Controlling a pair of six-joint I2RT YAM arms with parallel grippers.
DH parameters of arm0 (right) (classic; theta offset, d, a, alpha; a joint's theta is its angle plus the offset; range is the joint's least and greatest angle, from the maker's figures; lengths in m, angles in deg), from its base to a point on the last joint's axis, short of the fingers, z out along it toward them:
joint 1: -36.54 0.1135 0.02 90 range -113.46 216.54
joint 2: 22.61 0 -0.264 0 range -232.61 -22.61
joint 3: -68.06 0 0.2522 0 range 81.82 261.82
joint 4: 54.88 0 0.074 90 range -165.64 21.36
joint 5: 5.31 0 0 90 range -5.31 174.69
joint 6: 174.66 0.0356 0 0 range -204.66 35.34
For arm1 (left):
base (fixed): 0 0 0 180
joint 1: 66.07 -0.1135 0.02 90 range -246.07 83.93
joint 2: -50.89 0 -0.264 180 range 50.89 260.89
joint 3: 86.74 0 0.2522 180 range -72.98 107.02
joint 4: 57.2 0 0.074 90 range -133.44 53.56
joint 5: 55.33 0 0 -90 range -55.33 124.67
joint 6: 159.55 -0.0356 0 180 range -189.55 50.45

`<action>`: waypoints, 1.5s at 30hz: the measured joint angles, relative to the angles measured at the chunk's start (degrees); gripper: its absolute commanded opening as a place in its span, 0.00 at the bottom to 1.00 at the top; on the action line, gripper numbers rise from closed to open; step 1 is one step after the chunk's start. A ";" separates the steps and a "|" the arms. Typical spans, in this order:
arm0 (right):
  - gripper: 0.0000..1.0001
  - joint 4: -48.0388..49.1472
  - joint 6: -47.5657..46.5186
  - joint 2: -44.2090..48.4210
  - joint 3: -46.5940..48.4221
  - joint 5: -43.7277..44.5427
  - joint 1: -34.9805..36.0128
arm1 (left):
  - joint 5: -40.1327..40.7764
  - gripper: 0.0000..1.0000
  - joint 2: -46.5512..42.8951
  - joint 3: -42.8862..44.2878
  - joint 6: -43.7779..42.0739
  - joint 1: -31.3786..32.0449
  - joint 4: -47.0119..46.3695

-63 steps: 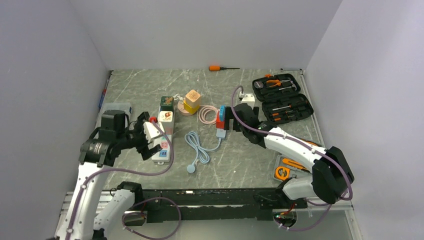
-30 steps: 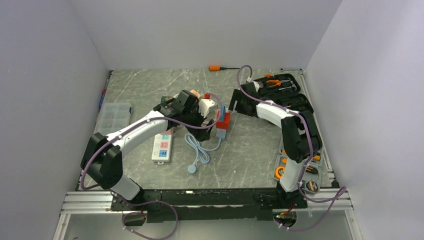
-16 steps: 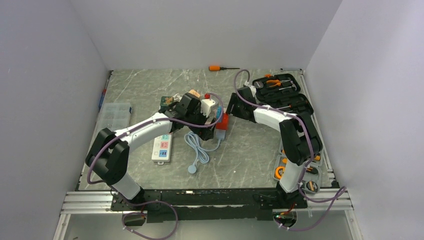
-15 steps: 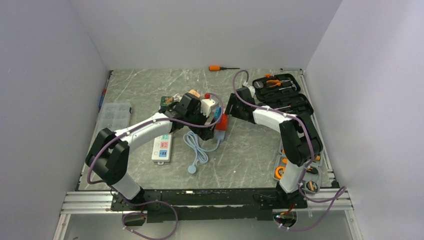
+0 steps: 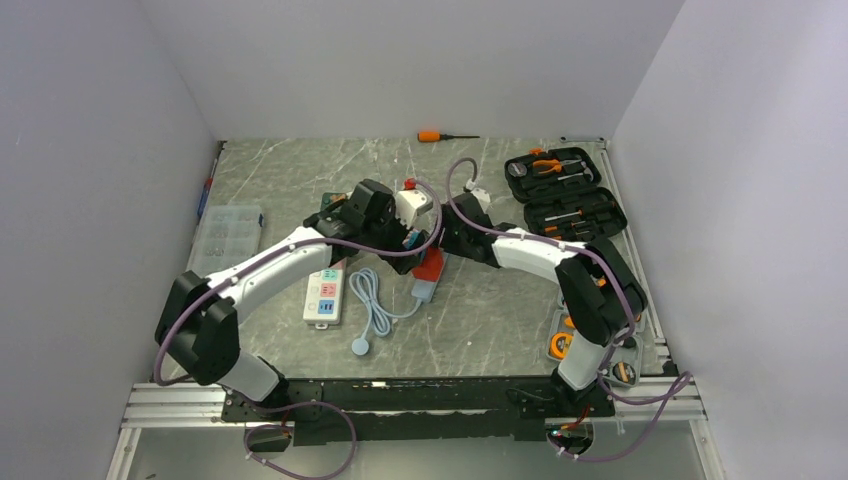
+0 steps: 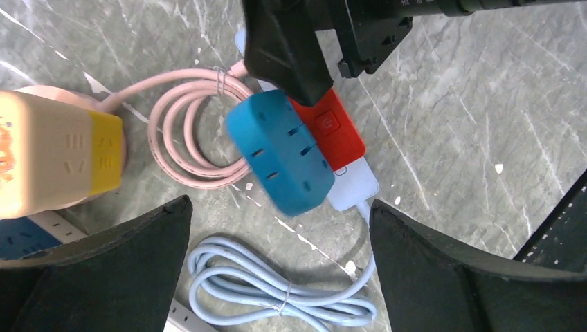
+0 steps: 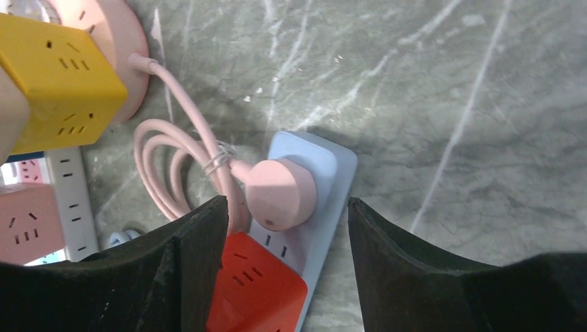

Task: Pull the plug off the socket
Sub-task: Move the socket to the center of the board, then remove the plug from the socket.

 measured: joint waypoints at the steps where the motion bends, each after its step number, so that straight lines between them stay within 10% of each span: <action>1: 0.67 -0.02 0.26 0.44 -0.59 0.37 -0.07 | 0.28 0.99 -0.68 0.15 -0.44 0.00 0.09; 22: 0.74 -1.44 0.42 6.10 -8.44 -2.49 -6.62 | -7.41 0.99 3.48 -1.99 5.90 0.63 -3.80; 40: 0.82 -3.61 -2.49 6.60 -9.14 -2.23 -10.38 | 18.23 0.93 -2.60 23.93 -3.54 -0.20 19.76; 45: 0.83 -3.52 -2.43 8.07 -9.14 -2.45 -10.56 | 16.68 0.99 -7.76 13.18 -4.44 1.44 14.78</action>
